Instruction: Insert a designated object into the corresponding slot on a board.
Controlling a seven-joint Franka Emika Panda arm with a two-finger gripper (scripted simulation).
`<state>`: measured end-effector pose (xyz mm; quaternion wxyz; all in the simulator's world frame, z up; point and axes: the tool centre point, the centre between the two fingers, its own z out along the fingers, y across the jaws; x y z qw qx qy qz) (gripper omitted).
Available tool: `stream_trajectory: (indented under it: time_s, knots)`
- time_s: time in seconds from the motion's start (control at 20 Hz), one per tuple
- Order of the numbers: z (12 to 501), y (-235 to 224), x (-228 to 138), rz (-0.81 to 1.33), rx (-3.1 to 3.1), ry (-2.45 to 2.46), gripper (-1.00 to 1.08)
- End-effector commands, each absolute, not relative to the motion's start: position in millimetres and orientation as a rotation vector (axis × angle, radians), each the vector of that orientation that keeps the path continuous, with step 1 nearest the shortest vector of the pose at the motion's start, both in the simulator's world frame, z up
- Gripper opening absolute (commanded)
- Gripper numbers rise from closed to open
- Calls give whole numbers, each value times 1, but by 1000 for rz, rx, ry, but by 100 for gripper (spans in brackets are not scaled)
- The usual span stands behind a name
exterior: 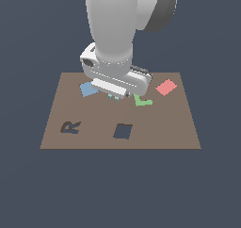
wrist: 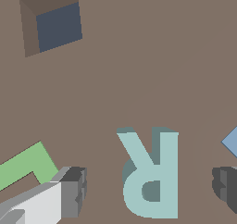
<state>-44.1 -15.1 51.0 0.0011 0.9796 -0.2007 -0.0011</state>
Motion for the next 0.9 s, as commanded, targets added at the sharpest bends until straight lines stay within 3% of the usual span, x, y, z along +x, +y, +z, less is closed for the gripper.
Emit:
stream_trajectory:
  time_s: [0.0, 0.5, 0.55, 0.85]
  knots:
    - [51, -15, -44, -2, 3076, -630, 100]
    - [30, -14, -44, 0, 3076, -639, 100]
    - [30, -14, -44, 0, 3076, -639, -100]
    - [30, -14, -44, 0, 3076, -639, -100]
